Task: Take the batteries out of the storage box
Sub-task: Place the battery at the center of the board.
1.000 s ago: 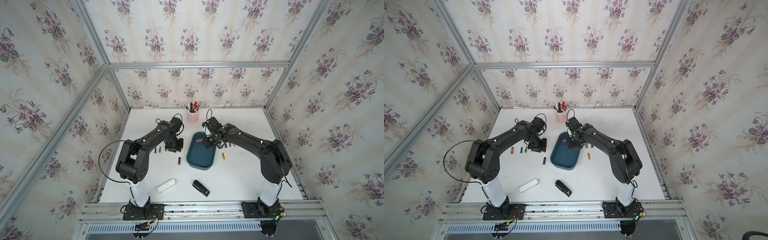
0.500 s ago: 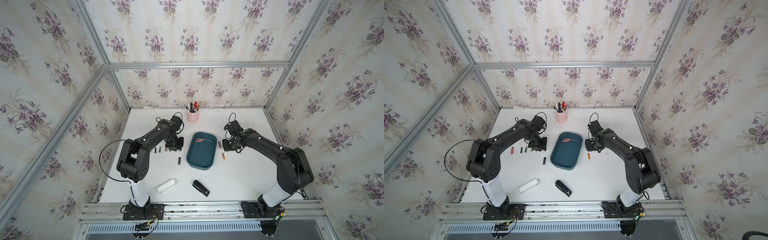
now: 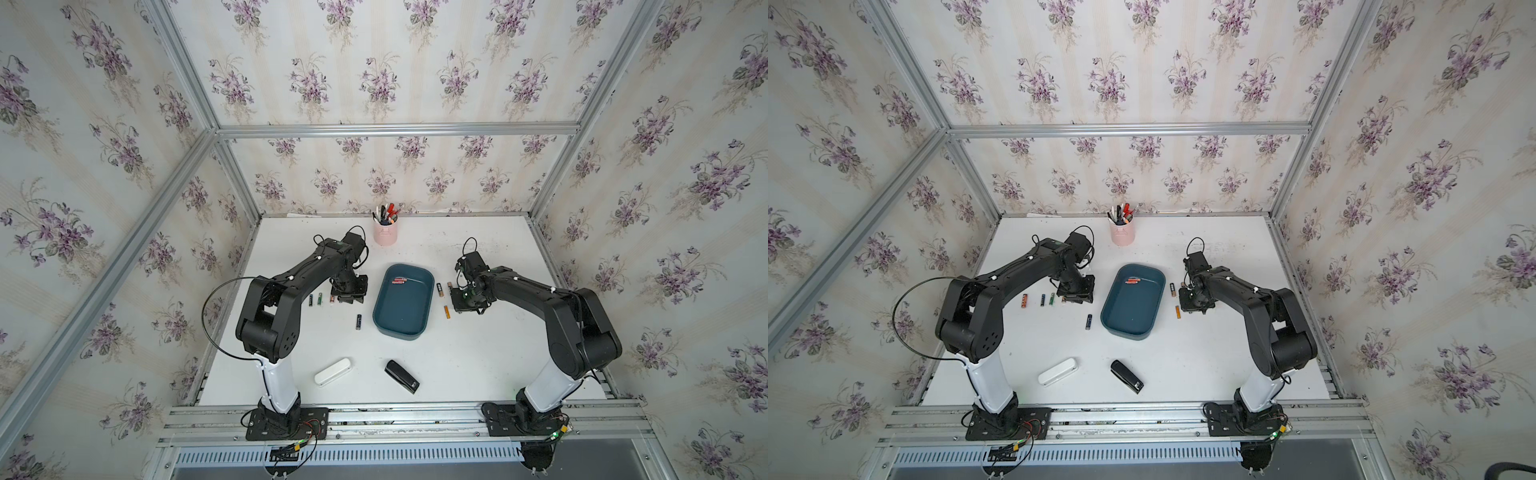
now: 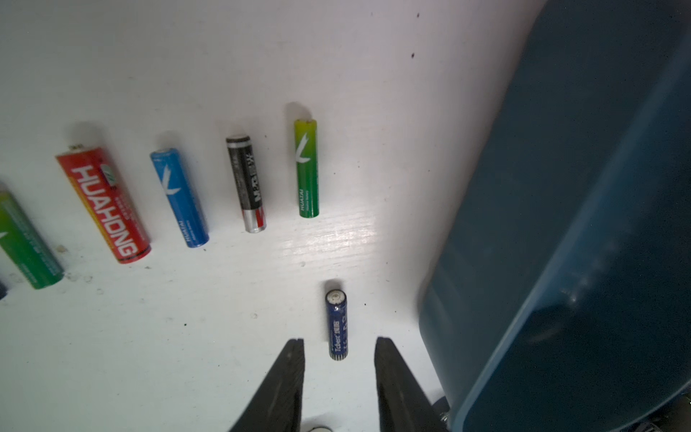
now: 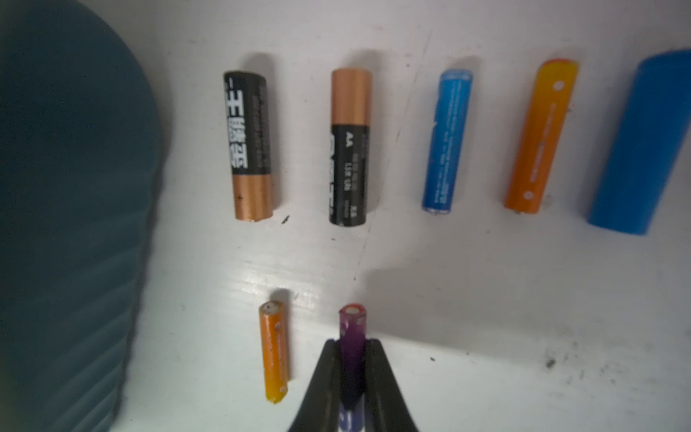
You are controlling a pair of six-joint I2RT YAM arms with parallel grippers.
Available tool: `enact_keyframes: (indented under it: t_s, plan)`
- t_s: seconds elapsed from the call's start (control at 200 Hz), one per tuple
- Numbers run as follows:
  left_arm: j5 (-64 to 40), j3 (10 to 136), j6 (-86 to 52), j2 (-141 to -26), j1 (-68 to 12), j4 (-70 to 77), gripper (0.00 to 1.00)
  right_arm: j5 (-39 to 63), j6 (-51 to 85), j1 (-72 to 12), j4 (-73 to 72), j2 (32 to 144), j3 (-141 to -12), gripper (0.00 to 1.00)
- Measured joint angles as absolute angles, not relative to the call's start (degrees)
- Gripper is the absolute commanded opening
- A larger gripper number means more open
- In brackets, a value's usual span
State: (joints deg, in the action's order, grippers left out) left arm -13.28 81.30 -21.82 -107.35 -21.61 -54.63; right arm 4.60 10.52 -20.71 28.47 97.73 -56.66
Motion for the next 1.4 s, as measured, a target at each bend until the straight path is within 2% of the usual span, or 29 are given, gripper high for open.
enact_keyframes:
  t_s: [0.924,1.109,1.194,1.399]
  plan:
    - [-13.3,83.8,-21.8,-107.5,-21.7,-55.3,0.40,5.8,10.5,-20.7,26.8,99.1,-56.2,0.26]
    - [-11.4,88.6,-21.2,-107.7,-22.4,-57.3,0.42,5.6,10.5,-20.7,27.7,98.9,-57.9,0.27]
    - [-10.2,91.7,-20.4,-108.7,-23.1,-58.4,0.46,5.7,10.5,-20.7,28.1,98.6,-58.7,0.28]
    - [-6.0,100.6,-18.4,-112.3,-26.3,-61.4,0.45,6.0,10.5,-20.7,29.0,97.1,-61.1,0.30]
